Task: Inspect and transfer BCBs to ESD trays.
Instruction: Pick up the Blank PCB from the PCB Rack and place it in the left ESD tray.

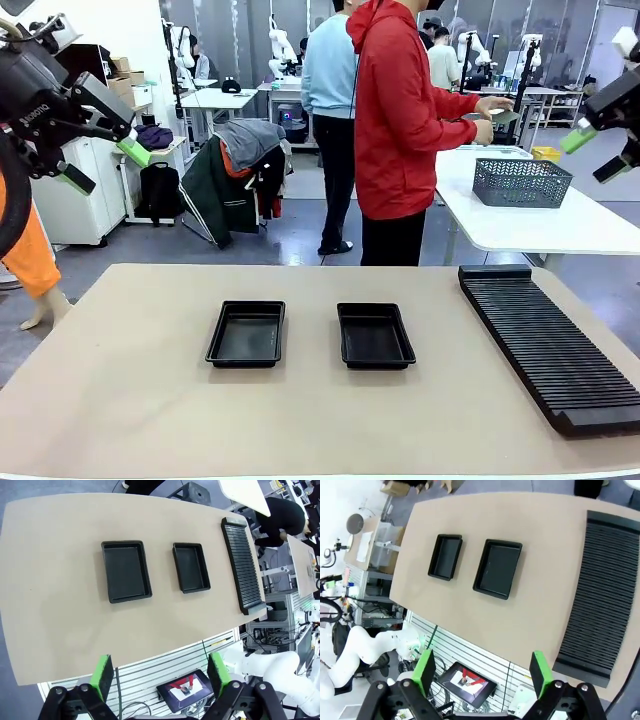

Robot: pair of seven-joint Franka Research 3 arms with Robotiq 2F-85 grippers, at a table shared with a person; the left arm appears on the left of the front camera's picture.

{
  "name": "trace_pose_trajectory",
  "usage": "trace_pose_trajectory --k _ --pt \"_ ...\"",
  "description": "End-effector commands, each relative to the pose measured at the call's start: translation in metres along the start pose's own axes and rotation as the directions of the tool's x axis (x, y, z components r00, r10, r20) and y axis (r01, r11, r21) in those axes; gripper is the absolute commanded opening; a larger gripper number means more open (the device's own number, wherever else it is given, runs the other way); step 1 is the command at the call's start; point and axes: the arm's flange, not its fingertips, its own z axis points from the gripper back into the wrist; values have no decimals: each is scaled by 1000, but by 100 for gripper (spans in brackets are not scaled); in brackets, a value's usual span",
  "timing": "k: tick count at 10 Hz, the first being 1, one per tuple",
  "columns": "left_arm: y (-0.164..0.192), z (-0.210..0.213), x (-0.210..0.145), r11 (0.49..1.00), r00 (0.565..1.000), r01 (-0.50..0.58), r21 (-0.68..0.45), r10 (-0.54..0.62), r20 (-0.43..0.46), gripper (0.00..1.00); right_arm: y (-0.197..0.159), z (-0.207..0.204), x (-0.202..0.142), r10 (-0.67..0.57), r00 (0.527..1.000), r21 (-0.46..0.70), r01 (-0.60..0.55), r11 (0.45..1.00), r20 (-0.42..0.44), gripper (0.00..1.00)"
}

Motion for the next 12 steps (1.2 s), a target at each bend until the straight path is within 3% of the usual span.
trace_pose_trajectory --k 1,4,7,8,12 --pt "-4 11 -3 999 1000 -29 42 29 5 100 -3 15 0 -64 998 -53 65 997 9 100" --pt "-1 16 -1 998 999 -37 54 36 19 100 -18 33 -3 -135 988 -58 140 988 80 100" --pt "-3 11 1 998 1000 -17 65 18 -15 100 -20 41 -9 -165 981 -75 173 982 103 100" --pt "-1 13 1 999 999 -17 31 16 29 100 -20 43 -9 -179 977 -92 189 978 113 100" --pt "-1 13 1 999 999 -17 31 16 29 100 -18 53 -11 -217 966 -143 237 961 140 100"
